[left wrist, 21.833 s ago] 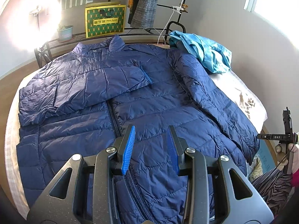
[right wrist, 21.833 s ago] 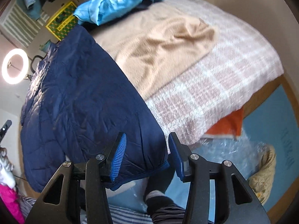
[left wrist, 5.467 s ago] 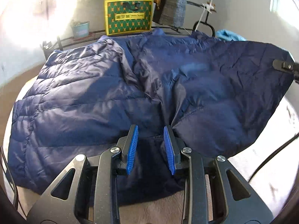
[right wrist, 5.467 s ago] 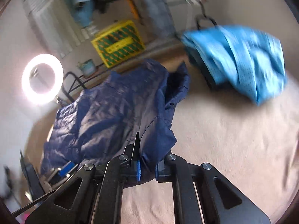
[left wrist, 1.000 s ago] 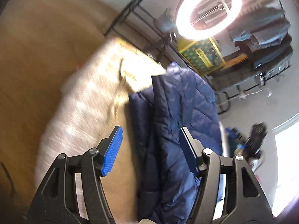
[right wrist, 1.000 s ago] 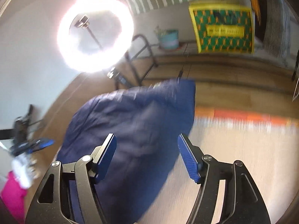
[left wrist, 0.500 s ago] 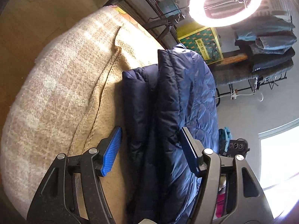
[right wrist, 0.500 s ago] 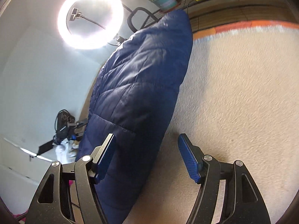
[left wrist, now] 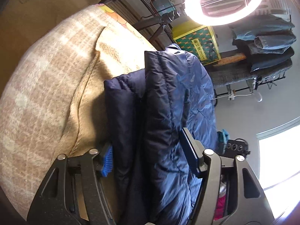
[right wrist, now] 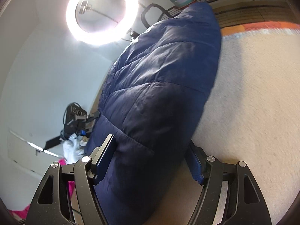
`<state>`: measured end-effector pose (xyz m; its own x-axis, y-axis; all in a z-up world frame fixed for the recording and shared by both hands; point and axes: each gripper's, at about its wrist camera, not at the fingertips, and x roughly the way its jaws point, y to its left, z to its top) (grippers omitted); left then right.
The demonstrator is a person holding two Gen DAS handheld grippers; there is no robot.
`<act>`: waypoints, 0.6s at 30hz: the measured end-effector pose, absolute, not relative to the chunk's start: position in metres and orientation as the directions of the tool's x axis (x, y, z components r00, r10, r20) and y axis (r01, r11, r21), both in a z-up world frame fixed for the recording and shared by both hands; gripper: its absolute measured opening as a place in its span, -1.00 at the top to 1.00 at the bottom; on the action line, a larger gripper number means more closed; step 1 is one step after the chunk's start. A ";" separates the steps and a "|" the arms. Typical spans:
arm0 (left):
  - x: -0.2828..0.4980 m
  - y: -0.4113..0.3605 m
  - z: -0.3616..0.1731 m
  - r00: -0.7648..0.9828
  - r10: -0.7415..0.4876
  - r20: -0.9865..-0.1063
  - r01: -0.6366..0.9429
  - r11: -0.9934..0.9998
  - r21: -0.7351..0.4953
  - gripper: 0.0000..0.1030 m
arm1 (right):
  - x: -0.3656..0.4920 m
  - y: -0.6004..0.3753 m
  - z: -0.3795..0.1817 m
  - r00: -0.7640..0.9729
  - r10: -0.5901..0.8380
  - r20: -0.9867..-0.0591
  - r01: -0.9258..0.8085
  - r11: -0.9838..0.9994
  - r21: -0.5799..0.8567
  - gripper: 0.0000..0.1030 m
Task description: Fold large clothes
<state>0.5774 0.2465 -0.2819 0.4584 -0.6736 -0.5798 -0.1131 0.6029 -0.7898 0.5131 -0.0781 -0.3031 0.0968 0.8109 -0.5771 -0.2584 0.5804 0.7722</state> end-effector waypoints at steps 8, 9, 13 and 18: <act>0.575 0.218 -0.254 0.494 -0.577 -0.650 -0.053 0.726 -0.685 0.62 | 0.515 -0.081 -0.298 0.119 0.789 -0.603 -0.224 0.613 0.758 0.44; 0.575 0.214 -0.249 0.499 -0.566 -0.656 -0.049 0.737 -0.674 0.66 | 0.513 -0.081 -0.293 0.126 0.780 -0.613 -0.240 0.624 0.744 0.49; 0.567 0.205 -0.230 0.522 -0.541 -0.659 -0.030 0.761 -0.648 0.71 | 0.507 -0.072 -0.268 0.160 0.729 -0.665 -0.308 0.677 0.669 0.59; 0.547 0.185 -0.206 0.522 -0.542 -0.659 0.010 0.776 -0.630 0.73 | 0.496 -0.069 -0.230 0.190 0.675 -0.713 -0.387 0.719 0.578 0.64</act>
